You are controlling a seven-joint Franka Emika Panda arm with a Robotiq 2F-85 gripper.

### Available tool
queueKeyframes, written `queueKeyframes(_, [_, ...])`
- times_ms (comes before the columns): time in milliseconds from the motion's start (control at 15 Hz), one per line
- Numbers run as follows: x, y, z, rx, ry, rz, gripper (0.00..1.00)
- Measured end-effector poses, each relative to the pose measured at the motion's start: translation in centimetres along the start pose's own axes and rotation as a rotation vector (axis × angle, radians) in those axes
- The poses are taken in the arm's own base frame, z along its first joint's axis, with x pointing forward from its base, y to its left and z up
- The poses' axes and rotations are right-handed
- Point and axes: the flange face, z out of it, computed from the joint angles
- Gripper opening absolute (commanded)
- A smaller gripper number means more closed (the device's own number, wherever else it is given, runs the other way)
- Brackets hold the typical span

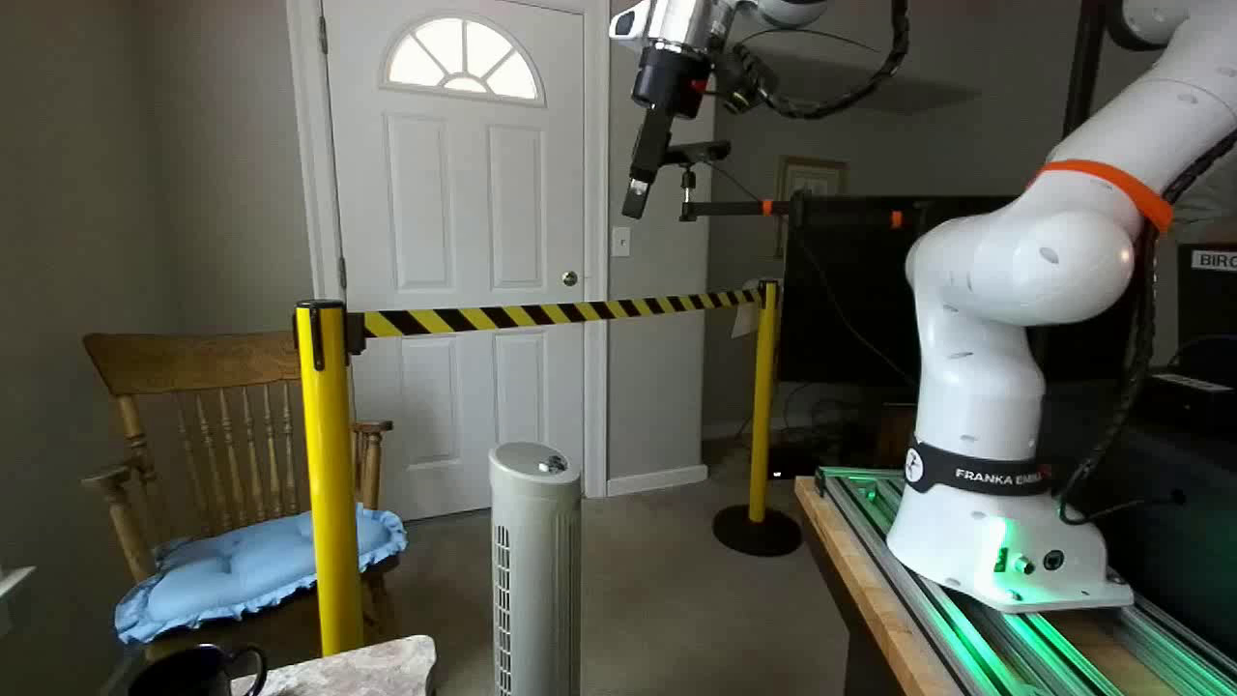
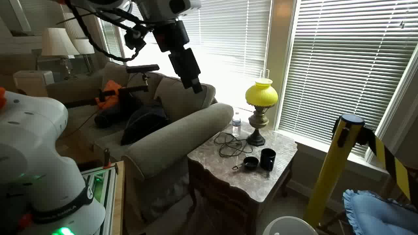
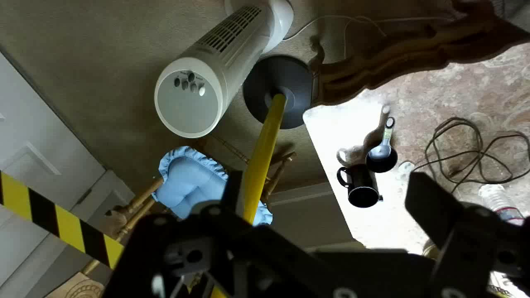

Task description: Put the yellow cup on top of the pole on the left.

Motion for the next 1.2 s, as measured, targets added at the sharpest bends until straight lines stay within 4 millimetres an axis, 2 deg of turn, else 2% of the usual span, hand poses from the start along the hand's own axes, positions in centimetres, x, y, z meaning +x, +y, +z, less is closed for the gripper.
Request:
queueKeyframes(800, [0.1,-0.4,0.1,0.006,-0.001,-0.006,1.0])
queueKeyframes(1000, [1.4,-3.3,1.3,0.04,0.009,-0.054,1.0])
queueKeyframes(1200, [3.9,-8.1,4.6,0.097,0.047,-0.07,1.0])
